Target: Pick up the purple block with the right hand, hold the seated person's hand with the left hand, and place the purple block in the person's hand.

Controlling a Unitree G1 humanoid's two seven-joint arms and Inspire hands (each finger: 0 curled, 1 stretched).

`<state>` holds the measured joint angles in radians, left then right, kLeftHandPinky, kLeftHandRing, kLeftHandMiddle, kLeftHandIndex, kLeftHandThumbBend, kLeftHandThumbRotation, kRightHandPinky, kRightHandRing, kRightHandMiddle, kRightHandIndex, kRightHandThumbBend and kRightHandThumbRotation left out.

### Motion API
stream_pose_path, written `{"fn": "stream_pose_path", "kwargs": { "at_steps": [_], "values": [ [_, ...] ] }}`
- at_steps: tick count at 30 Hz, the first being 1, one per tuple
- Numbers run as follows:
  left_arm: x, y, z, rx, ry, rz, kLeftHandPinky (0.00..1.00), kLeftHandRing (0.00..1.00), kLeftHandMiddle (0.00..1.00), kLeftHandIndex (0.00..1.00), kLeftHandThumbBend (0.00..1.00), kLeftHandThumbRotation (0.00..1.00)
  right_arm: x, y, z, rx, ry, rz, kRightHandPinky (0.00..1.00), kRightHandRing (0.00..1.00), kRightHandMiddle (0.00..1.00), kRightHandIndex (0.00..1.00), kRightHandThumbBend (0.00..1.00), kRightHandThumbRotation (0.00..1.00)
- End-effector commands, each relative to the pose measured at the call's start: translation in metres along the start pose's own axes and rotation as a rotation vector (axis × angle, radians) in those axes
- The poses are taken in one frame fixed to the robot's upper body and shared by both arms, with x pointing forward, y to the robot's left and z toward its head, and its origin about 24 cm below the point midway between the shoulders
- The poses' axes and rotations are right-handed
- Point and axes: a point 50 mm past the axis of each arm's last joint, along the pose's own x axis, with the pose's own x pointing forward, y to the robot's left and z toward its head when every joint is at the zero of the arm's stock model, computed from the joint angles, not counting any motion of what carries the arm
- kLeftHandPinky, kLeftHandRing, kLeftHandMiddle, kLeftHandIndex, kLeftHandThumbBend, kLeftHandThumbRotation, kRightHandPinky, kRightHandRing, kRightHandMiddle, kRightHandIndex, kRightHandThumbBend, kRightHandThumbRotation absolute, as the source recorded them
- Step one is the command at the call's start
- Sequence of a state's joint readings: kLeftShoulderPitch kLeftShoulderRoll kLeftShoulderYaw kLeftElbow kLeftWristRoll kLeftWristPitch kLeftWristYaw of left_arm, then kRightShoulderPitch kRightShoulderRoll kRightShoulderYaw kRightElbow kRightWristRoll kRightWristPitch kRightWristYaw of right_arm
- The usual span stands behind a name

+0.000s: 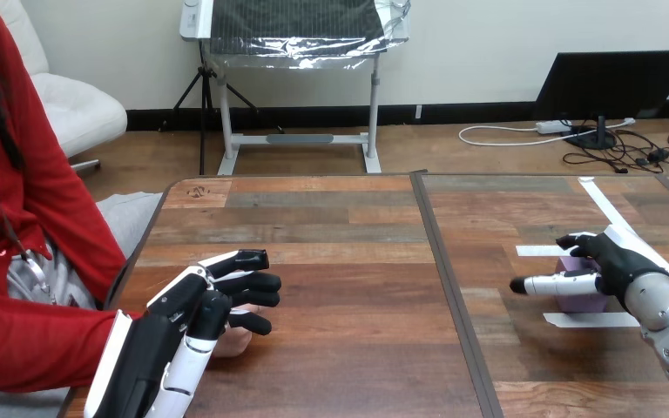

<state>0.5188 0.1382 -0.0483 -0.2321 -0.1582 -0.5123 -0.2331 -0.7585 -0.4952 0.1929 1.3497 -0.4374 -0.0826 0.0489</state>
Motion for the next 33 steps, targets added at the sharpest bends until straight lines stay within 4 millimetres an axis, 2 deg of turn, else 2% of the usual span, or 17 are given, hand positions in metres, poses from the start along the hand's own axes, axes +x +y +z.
{"fn": "stream_pose_path", "kwargs": {
  "at_steps": [1, 13, 29, 33],
  "values": [
    [0.0138, 0.0028, 0.0131, 0.018, -0.105, -0.005, 0.54, 0.65, 0.66, 0.69, 0.57, 0.86, 0.0021, -0.0049, 0.0156, 0.031, -0.033, -0.008, 0.83, 0.91, 0.92, 0.91, 0.91, 0.21],
    [0.0145, 0.0038, 0.0133, 0.018, -0.106, -0.014, 0.53, 0.65, 0.66, 0.69, 0.57, 0.87, 0.0022, -0.0039, 0.0160, 0.026, -0.029, -0.001, 0.79, 0.88, 0.92, 0.91, 0.88, 0.03],
    [0.0149, 0.0051, 0.0135, 0.022, -0.107, -0.016, 0.51, 0.64, 0.65, 0.68, 0.55, 0.87, 0.0021, -0.0077, 0.0161, -0.040, -0.025, -0.009, 0.81, 0.90, 0.91, 0.91, 0.88, 0.00],
    [0.0151, 0.0054, 0.0136, 0.026, -0.109, -0.016, 0.51, 0.64, 0.65, 0.67, 0.55, 0.87, 0.0019, -0.0093, 0.0158, -0.101, -0.030, -0.027, 0.82, 0.89, 0.89, 0.89, 0.88, 0.00]
  ]
}}
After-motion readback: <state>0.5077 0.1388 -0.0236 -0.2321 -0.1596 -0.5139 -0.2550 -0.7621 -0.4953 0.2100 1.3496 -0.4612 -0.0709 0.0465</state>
